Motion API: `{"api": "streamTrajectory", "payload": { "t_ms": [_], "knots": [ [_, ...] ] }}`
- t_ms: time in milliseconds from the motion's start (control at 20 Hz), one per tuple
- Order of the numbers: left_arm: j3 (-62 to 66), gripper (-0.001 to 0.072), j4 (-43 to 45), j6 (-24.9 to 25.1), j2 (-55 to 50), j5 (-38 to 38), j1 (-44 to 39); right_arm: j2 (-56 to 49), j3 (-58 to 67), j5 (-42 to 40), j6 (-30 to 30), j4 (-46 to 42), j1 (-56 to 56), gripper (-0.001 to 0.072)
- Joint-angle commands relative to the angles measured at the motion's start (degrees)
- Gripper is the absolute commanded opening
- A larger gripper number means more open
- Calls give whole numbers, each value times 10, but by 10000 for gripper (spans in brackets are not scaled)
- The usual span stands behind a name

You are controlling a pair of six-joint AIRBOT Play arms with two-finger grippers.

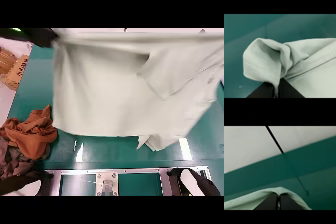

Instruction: Fold the shirts.

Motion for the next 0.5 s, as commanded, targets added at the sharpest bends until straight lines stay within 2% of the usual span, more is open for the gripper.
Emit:
{"api": "streamTrajectory", "payload": {
  "t_ms": [0, 100, 300, 350, 400, 450],
  "knots": [
    [-29, 24, -88, 52, -156, 42, 0, -110, -122, -87, -61, 7, 53, 20],
    [-29, 24, -122, 71, -239, 82, -1, -209, -119, -123, -65, 7, 69, 21],
    [-29, 26, -162, 57, -327, 149, -1, -369, -53, -124, -64, 12, 73, 20],
    [-29, 99, -162, 55, -332, 153, -1, -386, -43, -124, -64, 15, 73, 21],
    [-28, 436, -162, 51, -333, 153, 1, -394, -33, -123, -64, 13, 71, 23],
    [-19, 615, -160, 36, -333, 140, 8, -395, -22, -121, -64, 8, 67, 137]
  ]
}}
